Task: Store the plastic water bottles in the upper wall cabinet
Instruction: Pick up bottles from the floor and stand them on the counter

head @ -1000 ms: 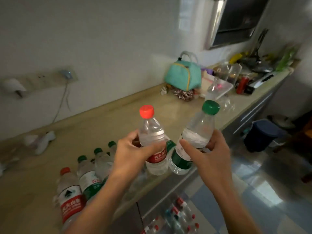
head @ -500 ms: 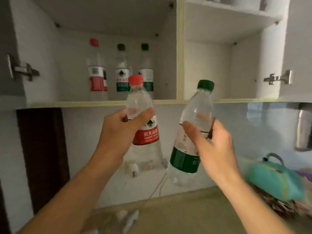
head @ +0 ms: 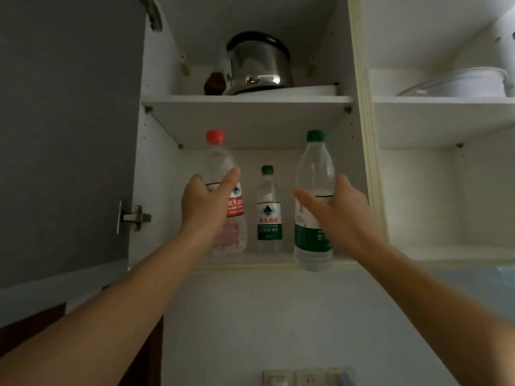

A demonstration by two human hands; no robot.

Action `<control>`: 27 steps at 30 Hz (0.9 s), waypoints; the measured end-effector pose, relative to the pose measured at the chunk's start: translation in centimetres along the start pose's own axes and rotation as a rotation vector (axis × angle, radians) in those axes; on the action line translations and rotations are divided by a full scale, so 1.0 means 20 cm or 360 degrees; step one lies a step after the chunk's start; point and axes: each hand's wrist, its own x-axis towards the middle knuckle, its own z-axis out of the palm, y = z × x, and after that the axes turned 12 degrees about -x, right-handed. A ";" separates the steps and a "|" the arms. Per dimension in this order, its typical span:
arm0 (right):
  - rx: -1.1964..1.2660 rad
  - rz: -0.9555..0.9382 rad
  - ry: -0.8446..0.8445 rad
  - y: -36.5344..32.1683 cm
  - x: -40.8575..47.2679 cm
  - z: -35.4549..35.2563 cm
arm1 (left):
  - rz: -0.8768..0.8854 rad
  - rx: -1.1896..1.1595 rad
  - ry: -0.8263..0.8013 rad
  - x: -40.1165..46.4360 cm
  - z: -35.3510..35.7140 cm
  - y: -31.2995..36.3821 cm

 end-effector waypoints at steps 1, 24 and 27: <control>-0.0049 0.0021 -0.0023 0.03 0.04 0.03 | 0.0019 0.0085 0.0002 0.03 0.02 -0.04; -0.0082 0.0140 -0.0488 0.39 0.25 0.23 | -0.0302 0.0573 -0.0558 0.11 -0.10 -0.39; -0.0044 0.0175 -0.0516 0.39 0.28 0.27 | -0.0317 0.0603 -0.0553 0.13 -0.07 -0.43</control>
